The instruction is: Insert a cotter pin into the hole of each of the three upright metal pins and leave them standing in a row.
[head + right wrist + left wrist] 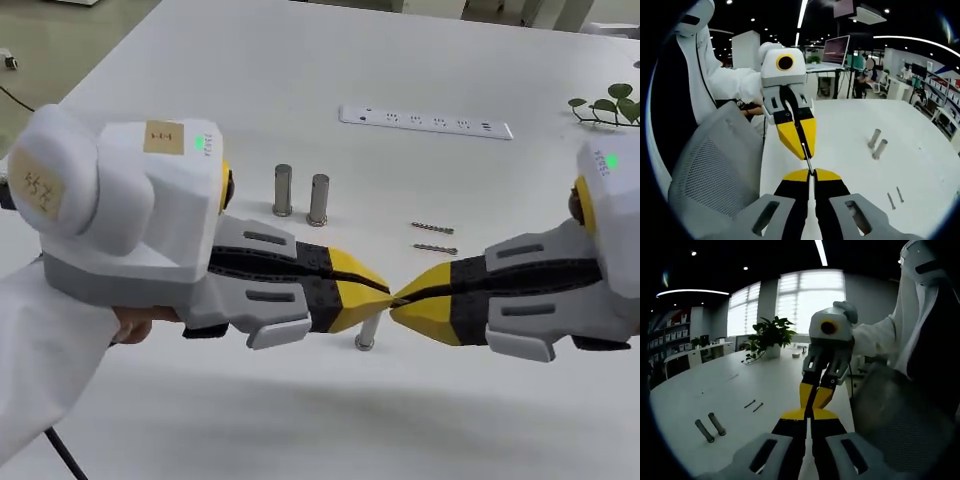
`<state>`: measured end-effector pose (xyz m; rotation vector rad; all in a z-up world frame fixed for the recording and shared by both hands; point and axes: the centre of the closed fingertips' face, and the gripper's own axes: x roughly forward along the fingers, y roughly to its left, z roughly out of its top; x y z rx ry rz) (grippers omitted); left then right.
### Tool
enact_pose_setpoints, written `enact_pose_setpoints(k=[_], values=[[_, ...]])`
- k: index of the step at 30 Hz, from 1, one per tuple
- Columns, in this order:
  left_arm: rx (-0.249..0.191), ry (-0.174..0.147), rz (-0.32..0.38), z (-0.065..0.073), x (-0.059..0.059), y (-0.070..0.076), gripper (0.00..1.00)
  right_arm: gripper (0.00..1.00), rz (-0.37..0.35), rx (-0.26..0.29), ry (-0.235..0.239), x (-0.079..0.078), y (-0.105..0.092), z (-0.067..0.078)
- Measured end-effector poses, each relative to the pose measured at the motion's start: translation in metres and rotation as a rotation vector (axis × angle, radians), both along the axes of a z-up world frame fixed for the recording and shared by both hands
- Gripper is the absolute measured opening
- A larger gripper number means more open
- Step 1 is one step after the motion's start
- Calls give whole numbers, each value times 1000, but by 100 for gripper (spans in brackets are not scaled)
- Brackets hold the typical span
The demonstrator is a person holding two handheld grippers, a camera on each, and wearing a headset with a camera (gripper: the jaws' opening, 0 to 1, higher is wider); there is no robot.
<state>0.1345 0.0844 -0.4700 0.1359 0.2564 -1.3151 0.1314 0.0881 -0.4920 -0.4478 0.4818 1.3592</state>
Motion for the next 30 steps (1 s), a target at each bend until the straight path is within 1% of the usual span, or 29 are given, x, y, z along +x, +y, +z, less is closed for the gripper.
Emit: enact_pose_setpoints(k=[3, 5, 6, 8, 9, 11, 13, 14, 15, 18, 20, 22, 24, 26, 27, 30], values=[[13, -3, -8, -3, -1, 0, 0, 0, 9, 3, 12, -1, -2, 0], [35, -10, -18, -7, -4, 0, 0, 0, 30, -11, 9, -3, -3, 0], [45, -9, -22, -9, -5, -1, 0, 0, 38, -17, 8, -4, -3, -1], [61, -8, -29, -13, -6, -1, 0, 0, 48, -28, 3, -5, -3, -3], [71, -13, -29, -14, -6, -1, 0, 0, 49, -32, 3, -5, -3, -4], [75, -10, -28, -15, -6, -2, 0, 0, 50, -40, 3, -5, -3, -6], [81, 4, -24, -17, -5, -2, 0, 0, 50, -48, 2, -4, -4, -8], [88, -10, -19, -18, -3, -2, 0, 0, 50, -53, 2, -4, -4, -9], [91, -15, -18, -19, -2, -3, 0, 0, 51, -54, 2, -4, -5, -9], [93, -22, -1, -20, 3, -4, 2, 0, 43, -61, 6, -1, -7, -11], [117, -31, 19, -24, 10, -3, 6, 0, 24, -73, 12, 3, -13, -15], [132, -40, 29, -27, 14, -2, 10, 0, 6, -89, 12, 7, -17, -19], [143, -38, 30, -31, 17, -3, 13, 0, -19, -107, 19, 12, -22, -25], [166, -39, 34, -37, 22, -3, 17, 0, -37, -132, 22, 17, -29, -33], [184, -40, 36, -42, 25, -2, 18, 0, -58, -151, 25, 22, -34, -39], [218, -44, 51, -50, 34, -1, 19, 0, -77, -195, 34, 26, -42, -51]])
